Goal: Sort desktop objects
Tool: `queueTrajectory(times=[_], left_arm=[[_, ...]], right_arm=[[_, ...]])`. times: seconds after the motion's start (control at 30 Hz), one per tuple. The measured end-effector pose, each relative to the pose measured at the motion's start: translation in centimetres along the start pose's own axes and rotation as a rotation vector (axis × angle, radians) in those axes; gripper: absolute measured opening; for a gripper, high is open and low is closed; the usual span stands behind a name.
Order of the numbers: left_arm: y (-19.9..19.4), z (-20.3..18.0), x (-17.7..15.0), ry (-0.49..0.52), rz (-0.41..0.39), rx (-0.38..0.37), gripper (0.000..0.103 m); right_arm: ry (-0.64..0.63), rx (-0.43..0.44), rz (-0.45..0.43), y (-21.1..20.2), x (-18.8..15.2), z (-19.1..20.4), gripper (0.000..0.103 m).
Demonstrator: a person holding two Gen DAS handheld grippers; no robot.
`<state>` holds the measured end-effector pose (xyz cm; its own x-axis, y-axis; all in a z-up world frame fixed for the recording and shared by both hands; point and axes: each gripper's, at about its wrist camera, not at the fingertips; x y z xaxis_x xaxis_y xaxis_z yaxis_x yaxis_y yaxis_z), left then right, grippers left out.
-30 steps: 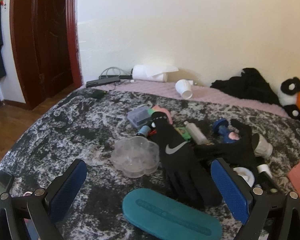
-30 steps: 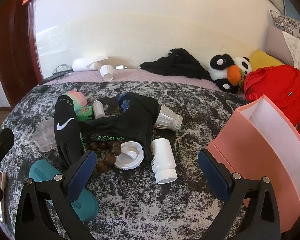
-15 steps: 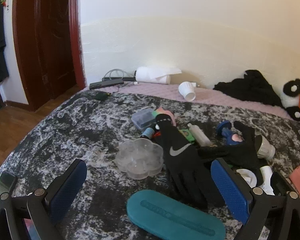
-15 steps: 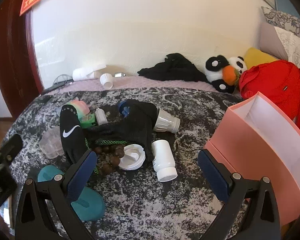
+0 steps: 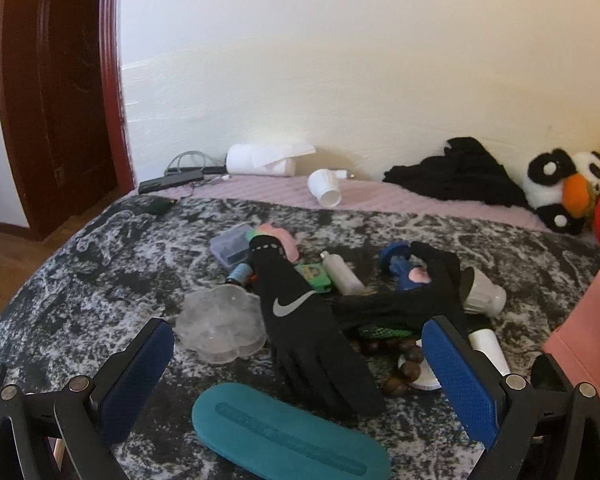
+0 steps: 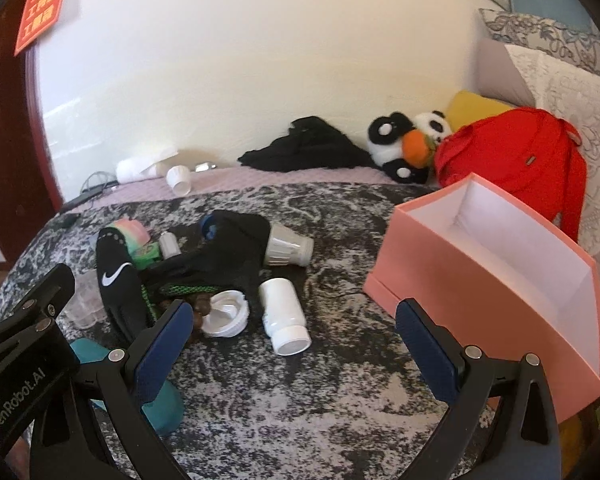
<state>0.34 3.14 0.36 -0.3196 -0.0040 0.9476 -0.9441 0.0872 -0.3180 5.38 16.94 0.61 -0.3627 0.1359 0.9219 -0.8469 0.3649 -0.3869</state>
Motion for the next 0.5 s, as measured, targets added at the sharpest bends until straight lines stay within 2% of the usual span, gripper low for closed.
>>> queueTrajectory(times=[0.5], left_arm=[[-1.2, -2.4, 0.1, -0.008, -0.012, -0.070, 0.102]], right_arm=[[0.017, -0.056, -0.015, -1.4, 0.3, -2.7, 0.103]])
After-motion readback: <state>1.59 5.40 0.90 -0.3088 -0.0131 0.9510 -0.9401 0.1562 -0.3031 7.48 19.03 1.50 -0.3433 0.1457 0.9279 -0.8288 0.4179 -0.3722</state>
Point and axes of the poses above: each gripper's, at about its wrist camera, not at the fingertips, and y roughly the way its jaws point, z to its left, x to its top, and after that the axes turned 13 degrees about -z, right-handed
